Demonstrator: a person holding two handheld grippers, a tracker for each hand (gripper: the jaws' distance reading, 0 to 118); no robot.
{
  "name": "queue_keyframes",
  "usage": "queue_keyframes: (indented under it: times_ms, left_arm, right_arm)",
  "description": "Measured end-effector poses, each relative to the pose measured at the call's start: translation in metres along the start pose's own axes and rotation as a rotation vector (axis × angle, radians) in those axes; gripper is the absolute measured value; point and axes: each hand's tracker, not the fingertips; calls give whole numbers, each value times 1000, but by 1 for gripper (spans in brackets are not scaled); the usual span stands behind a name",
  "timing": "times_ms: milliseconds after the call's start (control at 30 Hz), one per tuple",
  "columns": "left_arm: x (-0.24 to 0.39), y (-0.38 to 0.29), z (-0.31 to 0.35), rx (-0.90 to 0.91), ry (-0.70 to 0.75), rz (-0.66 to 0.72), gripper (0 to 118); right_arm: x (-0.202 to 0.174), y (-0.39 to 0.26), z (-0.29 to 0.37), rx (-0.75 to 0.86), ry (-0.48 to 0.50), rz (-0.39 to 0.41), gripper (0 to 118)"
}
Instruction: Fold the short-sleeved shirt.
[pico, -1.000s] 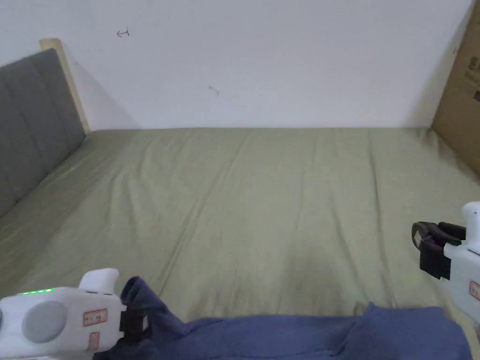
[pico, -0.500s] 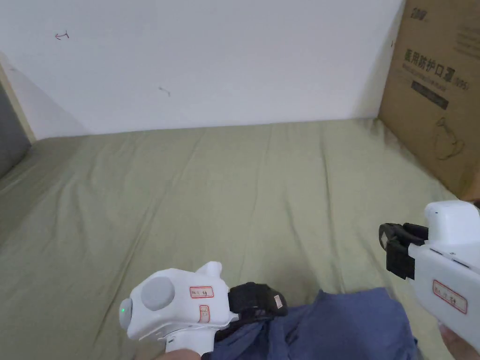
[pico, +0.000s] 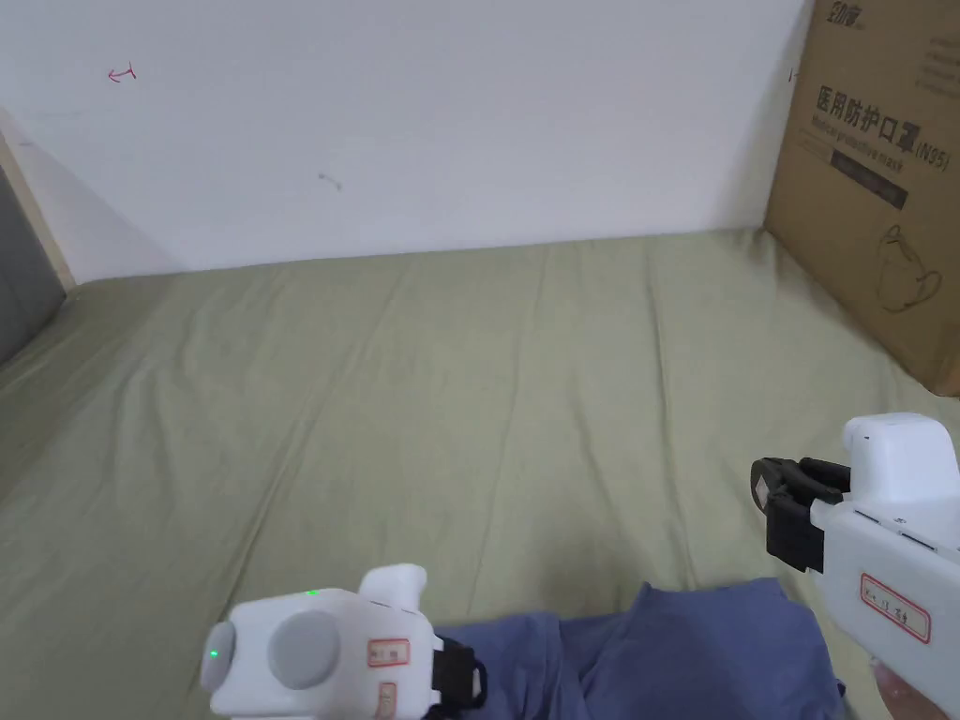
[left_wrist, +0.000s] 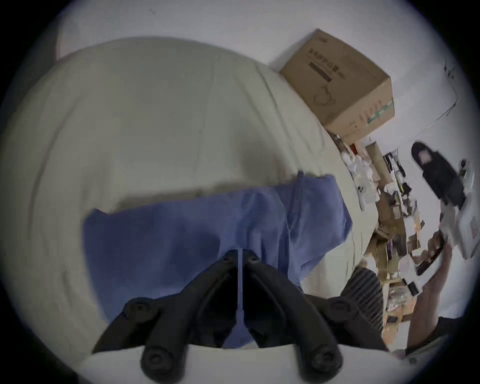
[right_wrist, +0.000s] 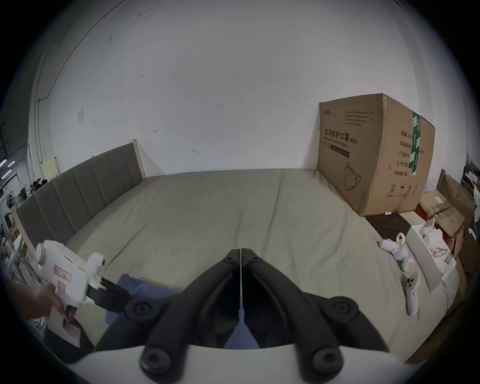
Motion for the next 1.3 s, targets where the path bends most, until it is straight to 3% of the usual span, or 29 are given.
queue_keyframes:
  times_ms: [133, 267, 333, 467, 667, 700, 733, 767, 833, 867, 1033, 1200, 1300]
  left_arm:
    - [24, -14, -50, -139, -14, -50, 3]
    - [40, -16, -54, -110, -44, -39, 3]
    - [41, -11, -43, -94, -113, -39, 3]
    - [20, -9, -1, -28, -419, 91, 3]
    - [-65, -18, 72, 145, -382, 182, 4]
    - [-86, -23, 78, 158, -391, 230, 11]
    - [-102, -26, 81, 161, -400, 296, 30]
    - [-121, -32, 84, 170, -412, 350, 52]
    - [-148, -42, 85, 172, -406, 426, 113]
    - [-158, -45, 80, 166, -391, 454, 118]
    - [-192, -58, 50, 172, -406, 494, 118]
    - [-187, -49, 1, 126, -759, 578, 118]
    - [-171, -40, -24, 77, -828, 555, 118]
  right_arm:
    - [4, -1, 0, -7, -9, 7, 1]
    - [7, -2, 1, -13, -17, 0, 1]
    - [8, -2, 2, -13, -20, 0, 1]
    - [7, 0, 3, -11, -16, 0, 1]
    - [1, 3, 2, -8, -11, 13, 1]
    - [-1, 3, 2, -8, -11, 15, 1]
    - [-2, 4, 1, -8, -10, 17, 1]
    - [-4, 4, 1, -10, -7, 18, 1]
    - [-8, 3, 0, -16, -1, 19, 1]
    - [-10, 2, -1, -20, 2, 22, 1]
    - [-18, -3, -5, -50, 2, 45, 1]
    - [-22, -1, -8, -76, -7, 59, 1]
    - [-23, 1, -7, -77, -12, 60, 1]
